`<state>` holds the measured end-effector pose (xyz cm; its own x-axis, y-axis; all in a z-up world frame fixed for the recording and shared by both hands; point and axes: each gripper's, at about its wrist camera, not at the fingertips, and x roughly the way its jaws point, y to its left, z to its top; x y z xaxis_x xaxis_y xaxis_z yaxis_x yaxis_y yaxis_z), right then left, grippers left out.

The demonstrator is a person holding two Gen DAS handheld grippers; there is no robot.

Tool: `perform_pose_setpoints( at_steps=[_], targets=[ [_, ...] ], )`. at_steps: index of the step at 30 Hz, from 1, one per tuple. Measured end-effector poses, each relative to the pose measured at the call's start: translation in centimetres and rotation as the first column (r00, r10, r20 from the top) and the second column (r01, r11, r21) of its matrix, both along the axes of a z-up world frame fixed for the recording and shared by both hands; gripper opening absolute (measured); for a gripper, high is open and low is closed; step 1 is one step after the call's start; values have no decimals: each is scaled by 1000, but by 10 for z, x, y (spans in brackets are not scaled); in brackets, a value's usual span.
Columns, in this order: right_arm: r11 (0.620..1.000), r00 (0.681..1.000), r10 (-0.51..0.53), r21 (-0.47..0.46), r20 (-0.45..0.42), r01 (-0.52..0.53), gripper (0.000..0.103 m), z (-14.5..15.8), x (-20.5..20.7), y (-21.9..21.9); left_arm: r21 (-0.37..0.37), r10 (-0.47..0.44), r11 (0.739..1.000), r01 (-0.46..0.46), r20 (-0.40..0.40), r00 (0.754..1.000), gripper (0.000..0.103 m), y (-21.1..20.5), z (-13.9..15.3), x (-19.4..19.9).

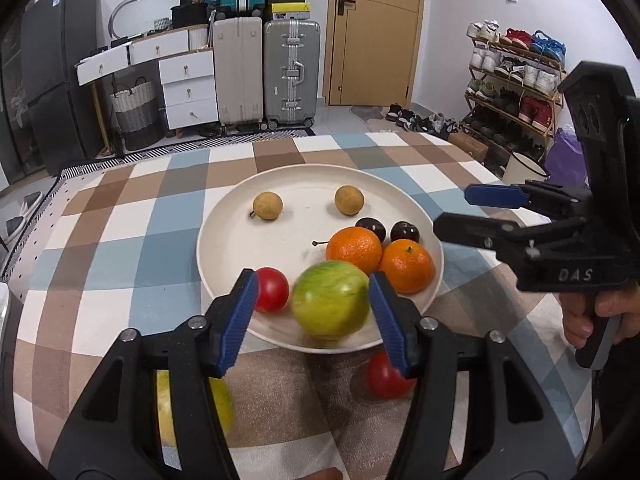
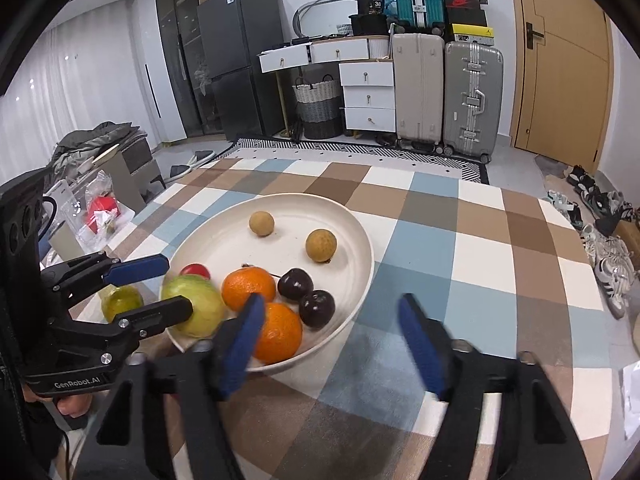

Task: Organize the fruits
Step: 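Carry pomelo and cherry over the plate and release both onto it, then withdraw both open tools toward the yellow pomelo and red tomato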

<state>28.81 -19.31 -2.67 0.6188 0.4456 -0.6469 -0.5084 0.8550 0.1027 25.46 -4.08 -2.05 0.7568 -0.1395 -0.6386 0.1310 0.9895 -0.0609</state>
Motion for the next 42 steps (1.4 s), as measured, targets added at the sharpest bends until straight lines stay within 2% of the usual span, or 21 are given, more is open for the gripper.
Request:
perform_pose_setpoints(
  at_steps=[1,3,5,6,10,13,19,23,32,39,42],
  targets=[
    [1000,1000,-3,4,6,3,86,1,-2,-1,-7,2,1000,-2,8,1000,63,2,2,-4],
    [1000,1000,-12,0,16,12,90,4,-6,-1,-9,11,1000,-10,12,1000,76,6,6,-11],
    [1000,1000,-22,2,20,22,100,6,-7,-2,-6,33,999,-33,29,999,82,11,10,-17],
    [1000,999,-25,9,24,24,102,7,-9,-3,-9,45,999,-45,36,998,84,13,12,-20],
    [1000,999,-25,-3,35,25,102,9,-15,-1,-44,68,997,-66,43,997,90,23,17,-28],
    [999,999,-31,6,45,31,103,10,-22,-4,-31,95,995,-93,54,994,102,28,17,-36],
    [1000,994,-8,27,105,5,103,17,-47,-9,-38,119,992,-117,56,991,102,35,17,-56],
    [997,997,16,71,79,-22,103,19,-58,-12,-35,120,992,-119,50,991,102,38,14,-68],
    [996,998,38,81,57,-43,103,15,-76,-3,-22,128,992,-127,53,990,102,44,11,-87],
    [994,996,84,68,37,-87,103,7,-82,11,-22,142,990,-141,51,989,102,56,8,-101],
    [987,992,126,99,3,-126,103,3,-82,17,-25,146,989,-145,51,988,102,59,8,-102]
  ],
)
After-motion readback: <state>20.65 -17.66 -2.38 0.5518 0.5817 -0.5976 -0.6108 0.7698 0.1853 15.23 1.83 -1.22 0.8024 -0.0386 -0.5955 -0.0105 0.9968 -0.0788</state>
